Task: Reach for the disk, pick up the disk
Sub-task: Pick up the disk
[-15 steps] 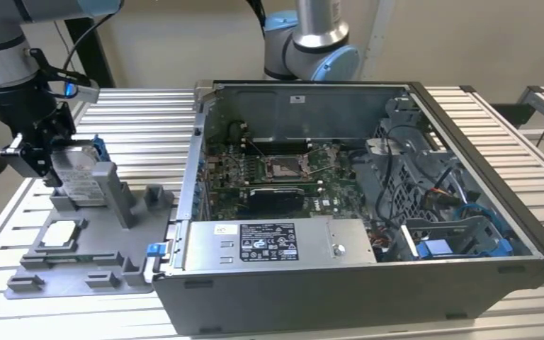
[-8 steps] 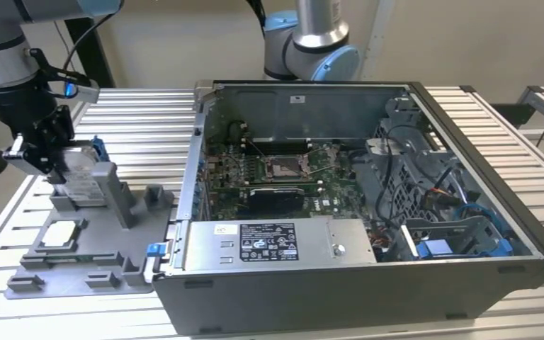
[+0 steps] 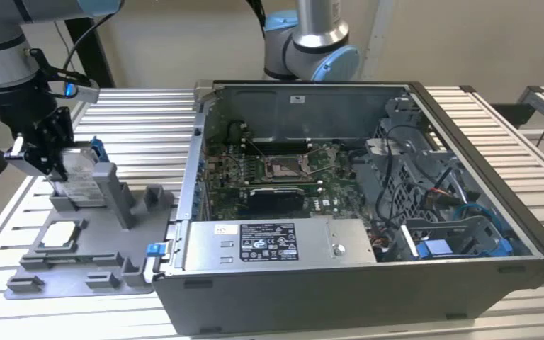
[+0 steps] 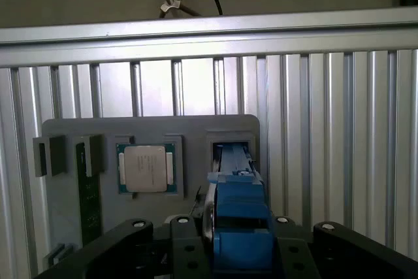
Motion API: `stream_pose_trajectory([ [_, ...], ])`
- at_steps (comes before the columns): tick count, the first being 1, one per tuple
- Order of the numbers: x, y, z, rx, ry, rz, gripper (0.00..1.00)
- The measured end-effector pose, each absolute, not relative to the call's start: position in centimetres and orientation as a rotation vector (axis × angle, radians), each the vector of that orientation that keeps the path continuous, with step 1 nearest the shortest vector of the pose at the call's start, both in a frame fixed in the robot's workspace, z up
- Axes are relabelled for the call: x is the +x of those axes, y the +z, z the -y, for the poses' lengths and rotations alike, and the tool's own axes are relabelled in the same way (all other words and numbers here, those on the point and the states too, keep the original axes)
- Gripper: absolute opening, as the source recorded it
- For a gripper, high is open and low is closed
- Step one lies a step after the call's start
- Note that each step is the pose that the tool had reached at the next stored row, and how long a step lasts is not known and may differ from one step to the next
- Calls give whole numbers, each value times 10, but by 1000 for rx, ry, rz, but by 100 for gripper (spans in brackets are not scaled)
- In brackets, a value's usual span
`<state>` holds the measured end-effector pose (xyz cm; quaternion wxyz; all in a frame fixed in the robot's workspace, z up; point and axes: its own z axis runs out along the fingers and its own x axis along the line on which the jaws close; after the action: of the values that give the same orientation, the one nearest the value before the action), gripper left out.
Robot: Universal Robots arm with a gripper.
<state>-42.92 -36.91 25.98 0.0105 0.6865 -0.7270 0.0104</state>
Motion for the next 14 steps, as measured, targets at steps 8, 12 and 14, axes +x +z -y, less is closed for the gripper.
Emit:
stream_pose_trajectory([
  [8, -429, 260, 369, 2142, 33, 2269, 0],
  [12, -429, 267, 369, 2142, 33, 2269, 0],
  [14, -429, 274, 369, 2142, 33, 2269, 0],
])
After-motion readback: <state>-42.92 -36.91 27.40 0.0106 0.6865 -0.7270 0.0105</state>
